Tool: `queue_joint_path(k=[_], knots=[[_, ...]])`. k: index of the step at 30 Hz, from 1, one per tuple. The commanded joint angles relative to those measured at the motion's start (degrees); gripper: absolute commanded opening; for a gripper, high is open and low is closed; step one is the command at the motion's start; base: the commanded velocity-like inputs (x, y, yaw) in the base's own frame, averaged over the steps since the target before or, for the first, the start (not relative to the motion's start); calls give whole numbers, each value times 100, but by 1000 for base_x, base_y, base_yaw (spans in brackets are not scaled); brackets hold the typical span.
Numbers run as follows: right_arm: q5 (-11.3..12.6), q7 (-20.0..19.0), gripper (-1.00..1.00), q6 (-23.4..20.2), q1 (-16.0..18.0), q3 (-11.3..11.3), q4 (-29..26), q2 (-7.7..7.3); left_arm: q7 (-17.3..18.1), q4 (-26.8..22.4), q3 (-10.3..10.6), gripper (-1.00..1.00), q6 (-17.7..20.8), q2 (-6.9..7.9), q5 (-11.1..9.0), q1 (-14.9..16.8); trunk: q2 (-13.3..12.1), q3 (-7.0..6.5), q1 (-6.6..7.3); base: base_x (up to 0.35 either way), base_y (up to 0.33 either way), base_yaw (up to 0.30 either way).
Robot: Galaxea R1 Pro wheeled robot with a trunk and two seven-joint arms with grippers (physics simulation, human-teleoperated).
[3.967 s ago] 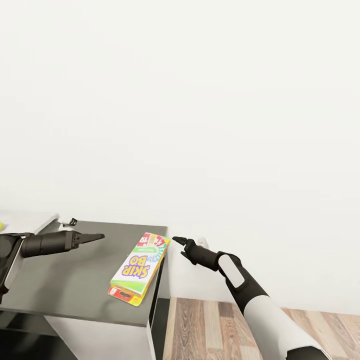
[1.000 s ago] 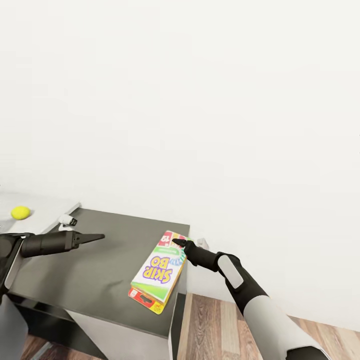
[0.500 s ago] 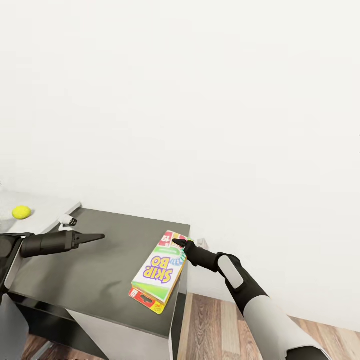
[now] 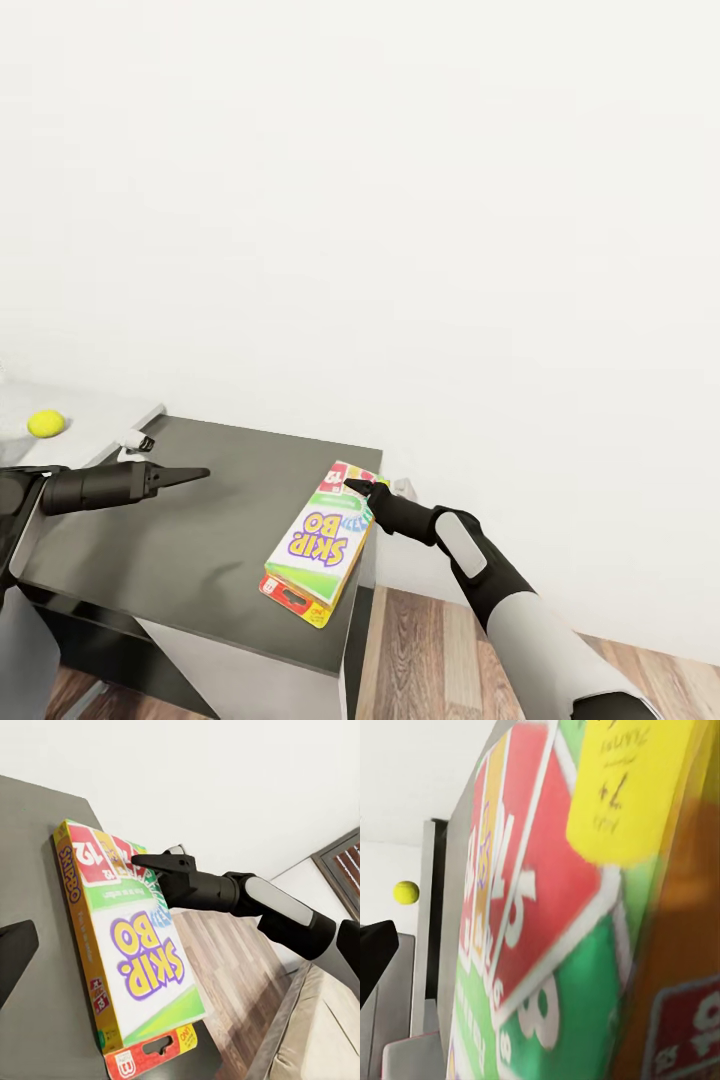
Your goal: Put all the toys in the child's room - the three board games (two on the bed and one on the table), the two jigsaw puzzles on the table, and the tennis ball on the table - inside the toy box on the table in the child's room.
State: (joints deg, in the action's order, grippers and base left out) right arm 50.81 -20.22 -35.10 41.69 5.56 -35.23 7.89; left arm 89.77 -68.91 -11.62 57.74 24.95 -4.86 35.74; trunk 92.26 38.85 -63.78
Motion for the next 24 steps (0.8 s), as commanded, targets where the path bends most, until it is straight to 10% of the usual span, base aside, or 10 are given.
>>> queue_joint_path(k=[1, 24], knots=[[174, -26, 100, -50, 6, -11, -105, 2, 23, 0, 1, 100, 61, 2, 6, 3, 3, 5, 1, 0, 0, 0], [175, -26, 100, -50, 6, -11, -106, 4, 23, 0, 1, 100, 58, 2, 8, 3, 3, 5, 1, 0, -39, 0]])
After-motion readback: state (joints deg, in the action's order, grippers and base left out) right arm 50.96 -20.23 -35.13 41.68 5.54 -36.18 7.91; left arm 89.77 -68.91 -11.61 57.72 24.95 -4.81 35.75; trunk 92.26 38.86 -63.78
